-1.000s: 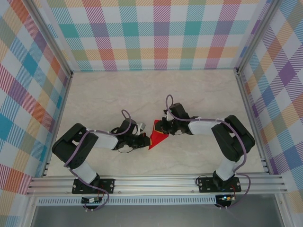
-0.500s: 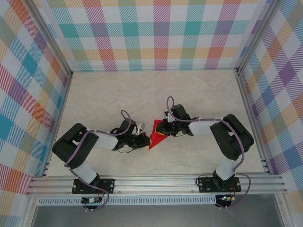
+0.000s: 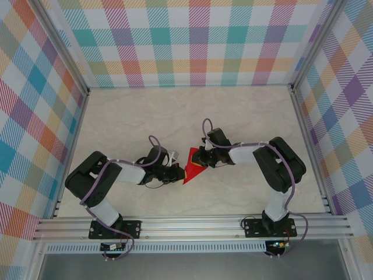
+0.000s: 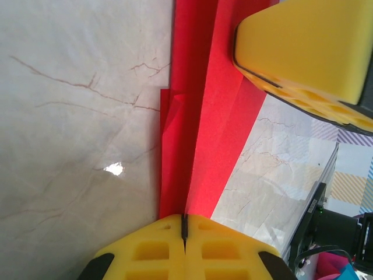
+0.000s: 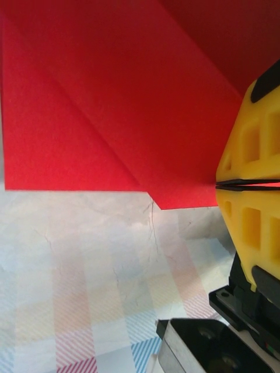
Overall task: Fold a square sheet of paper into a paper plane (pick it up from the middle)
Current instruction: Fourth fold the wing at the center of the table.
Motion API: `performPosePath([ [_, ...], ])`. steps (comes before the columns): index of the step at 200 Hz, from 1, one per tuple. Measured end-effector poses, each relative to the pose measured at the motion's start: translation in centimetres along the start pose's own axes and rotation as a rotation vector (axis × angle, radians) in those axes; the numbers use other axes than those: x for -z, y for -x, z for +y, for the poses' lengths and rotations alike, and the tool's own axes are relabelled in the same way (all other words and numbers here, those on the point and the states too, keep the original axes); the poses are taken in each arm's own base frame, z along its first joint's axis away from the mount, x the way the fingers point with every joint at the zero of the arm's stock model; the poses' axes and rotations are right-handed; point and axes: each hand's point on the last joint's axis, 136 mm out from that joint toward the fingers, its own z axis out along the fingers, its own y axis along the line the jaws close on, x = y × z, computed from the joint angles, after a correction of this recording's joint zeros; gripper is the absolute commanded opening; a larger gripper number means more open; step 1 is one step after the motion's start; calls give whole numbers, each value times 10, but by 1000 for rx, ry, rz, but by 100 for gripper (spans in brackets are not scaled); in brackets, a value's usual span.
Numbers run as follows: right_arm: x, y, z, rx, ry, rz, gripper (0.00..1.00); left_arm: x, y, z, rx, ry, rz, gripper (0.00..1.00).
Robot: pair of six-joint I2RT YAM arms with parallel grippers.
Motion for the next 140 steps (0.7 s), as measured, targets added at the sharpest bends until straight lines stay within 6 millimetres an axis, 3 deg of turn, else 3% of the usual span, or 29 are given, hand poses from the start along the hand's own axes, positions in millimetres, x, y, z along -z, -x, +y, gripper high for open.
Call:
performPosePath([
  [41,-5,-1,-7,-11,-15,7,11,-1,0,0,16,-3,17,0],
  [140,-4,-1,1,4,22,26,14,0,-1,0,54,-40,18,0],
])
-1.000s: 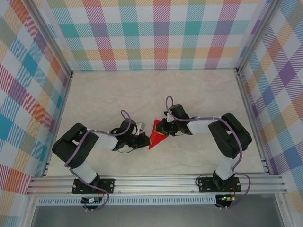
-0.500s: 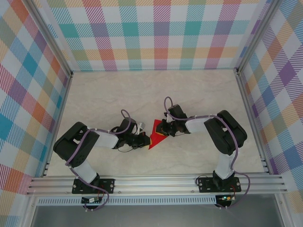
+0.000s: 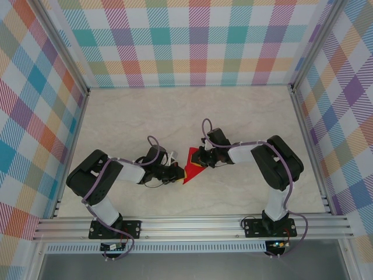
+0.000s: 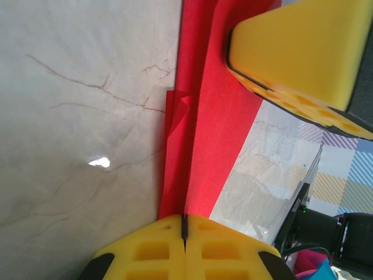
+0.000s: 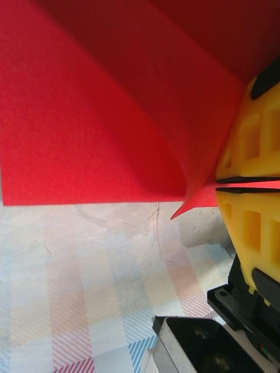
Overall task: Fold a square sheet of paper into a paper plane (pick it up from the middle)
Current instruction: Fourth fold the wing at the center of the table.
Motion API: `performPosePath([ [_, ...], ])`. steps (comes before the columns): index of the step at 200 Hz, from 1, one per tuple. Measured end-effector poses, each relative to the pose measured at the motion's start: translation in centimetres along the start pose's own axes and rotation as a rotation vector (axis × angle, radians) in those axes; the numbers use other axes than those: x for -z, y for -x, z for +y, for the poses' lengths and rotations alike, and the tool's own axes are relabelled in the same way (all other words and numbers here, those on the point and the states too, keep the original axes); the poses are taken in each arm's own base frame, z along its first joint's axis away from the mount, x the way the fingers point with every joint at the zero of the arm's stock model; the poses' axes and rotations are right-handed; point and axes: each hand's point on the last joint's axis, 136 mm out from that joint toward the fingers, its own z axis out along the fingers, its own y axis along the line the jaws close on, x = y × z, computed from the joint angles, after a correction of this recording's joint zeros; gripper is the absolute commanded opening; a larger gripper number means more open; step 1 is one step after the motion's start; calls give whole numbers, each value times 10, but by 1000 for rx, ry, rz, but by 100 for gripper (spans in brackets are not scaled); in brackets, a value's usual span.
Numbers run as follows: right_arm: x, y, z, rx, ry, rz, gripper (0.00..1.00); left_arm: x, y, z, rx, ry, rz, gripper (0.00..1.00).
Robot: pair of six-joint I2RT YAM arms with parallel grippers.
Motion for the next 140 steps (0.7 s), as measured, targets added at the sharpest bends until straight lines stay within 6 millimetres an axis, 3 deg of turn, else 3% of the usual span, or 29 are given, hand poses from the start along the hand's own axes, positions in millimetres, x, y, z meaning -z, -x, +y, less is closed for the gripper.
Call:
performPosePath([
  [102,2,1,14,19,40,16,14,1,1,0,33,-33,-18,0],
  [140,-6,4,7,0,16,29,13,1,1,0,38,-35,-12,0],
])
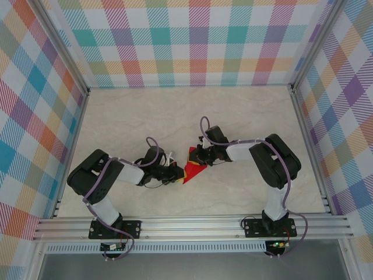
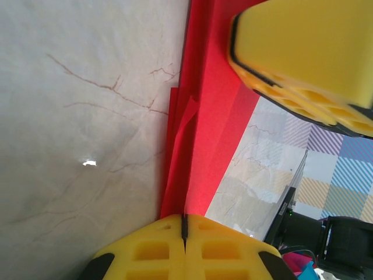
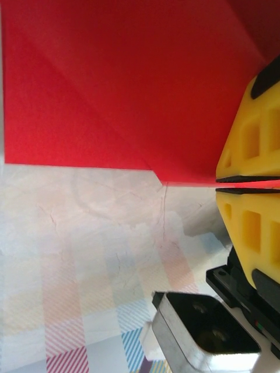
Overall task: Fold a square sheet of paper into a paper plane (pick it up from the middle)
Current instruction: Fourth fold the wing at the center of the table.
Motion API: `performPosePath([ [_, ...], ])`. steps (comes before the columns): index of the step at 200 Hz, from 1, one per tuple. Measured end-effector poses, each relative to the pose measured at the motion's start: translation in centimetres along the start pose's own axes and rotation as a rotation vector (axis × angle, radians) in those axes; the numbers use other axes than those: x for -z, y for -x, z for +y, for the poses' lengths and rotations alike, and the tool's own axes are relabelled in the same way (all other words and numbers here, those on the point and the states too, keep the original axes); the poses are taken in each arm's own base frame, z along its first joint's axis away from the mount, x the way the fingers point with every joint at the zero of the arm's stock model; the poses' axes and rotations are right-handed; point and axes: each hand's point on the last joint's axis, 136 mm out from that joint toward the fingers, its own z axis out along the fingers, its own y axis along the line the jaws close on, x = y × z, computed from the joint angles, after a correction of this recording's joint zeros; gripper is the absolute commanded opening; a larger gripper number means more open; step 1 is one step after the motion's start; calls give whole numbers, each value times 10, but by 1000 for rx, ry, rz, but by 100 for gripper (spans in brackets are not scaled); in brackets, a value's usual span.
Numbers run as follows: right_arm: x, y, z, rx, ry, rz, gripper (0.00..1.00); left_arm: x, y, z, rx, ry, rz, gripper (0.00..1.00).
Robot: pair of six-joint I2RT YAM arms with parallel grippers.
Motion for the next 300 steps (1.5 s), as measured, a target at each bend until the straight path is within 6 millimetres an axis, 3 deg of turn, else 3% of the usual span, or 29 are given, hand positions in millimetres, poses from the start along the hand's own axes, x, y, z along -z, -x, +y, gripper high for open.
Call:
performPosePath([
  [53,-4,0,-7,-13,-21,3,12,0,0,0,8,8,8,0],
  [127,-4,0,-8,-11,-36,11,11,2,1,-4,-21,40,15,20],
  [193,-4,0,-9,-4,-36,13,11,2,-1,1,-59,112,17,13],
  [300,-4,0,-9,-1,-38,14,11,11,-9,10,-86,213,21,11],
])
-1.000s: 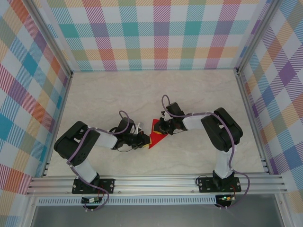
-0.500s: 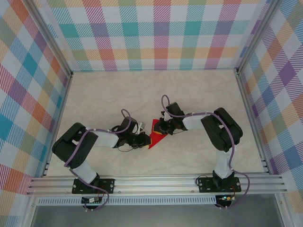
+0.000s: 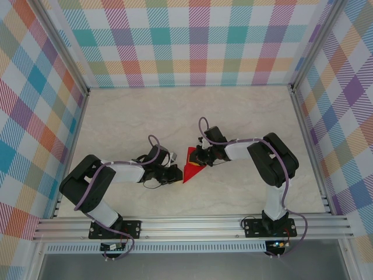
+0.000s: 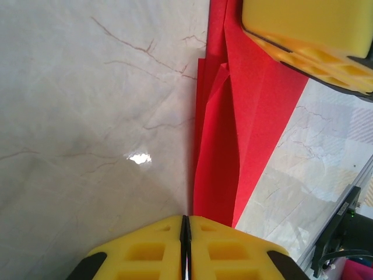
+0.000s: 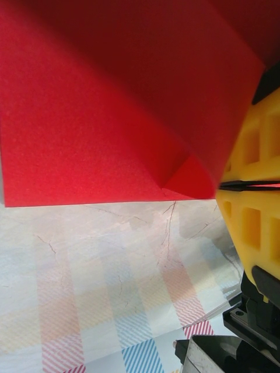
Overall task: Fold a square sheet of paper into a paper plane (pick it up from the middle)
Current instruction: Fourth fold the wing at the center of the table.
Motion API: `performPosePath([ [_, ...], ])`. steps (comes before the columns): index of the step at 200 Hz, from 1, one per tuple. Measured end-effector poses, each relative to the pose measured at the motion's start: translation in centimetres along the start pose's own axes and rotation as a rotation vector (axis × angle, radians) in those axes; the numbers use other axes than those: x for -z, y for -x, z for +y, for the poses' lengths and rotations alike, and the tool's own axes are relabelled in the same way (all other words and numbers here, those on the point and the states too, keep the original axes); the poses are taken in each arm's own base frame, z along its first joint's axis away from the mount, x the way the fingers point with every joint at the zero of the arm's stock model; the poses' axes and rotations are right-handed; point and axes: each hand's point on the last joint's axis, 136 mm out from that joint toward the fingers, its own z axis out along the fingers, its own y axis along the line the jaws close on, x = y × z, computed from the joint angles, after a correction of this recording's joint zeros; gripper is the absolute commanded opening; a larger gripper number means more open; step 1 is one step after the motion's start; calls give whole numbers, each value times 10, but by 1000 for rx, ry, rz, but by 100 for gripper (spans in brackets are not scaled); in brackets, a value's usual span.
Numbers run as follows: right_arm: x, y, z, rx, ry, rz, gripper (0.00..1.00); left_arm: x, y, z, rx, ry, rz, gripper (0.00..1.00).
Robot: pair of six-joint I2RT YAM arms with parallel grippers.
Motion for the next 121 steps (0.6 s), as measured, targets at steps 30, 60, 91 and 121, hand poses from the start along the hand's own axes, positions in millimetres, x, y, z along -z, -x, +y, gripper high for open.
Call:
performPosePath([
  [30,0,0,0,0,0,0,11,3,-1,1,-5,33,-12,10],
  [60,0,-1,0,2,0,1,11,21,-6,11,4,105,-50,13],
  [91,-1,-1,0,4,-1,2,11,39,3,-10,-33,58,-117,15],
  [121,-1,-1,0,5,-1,2,11,35,12,-29,-54,-10,-106,14],
])
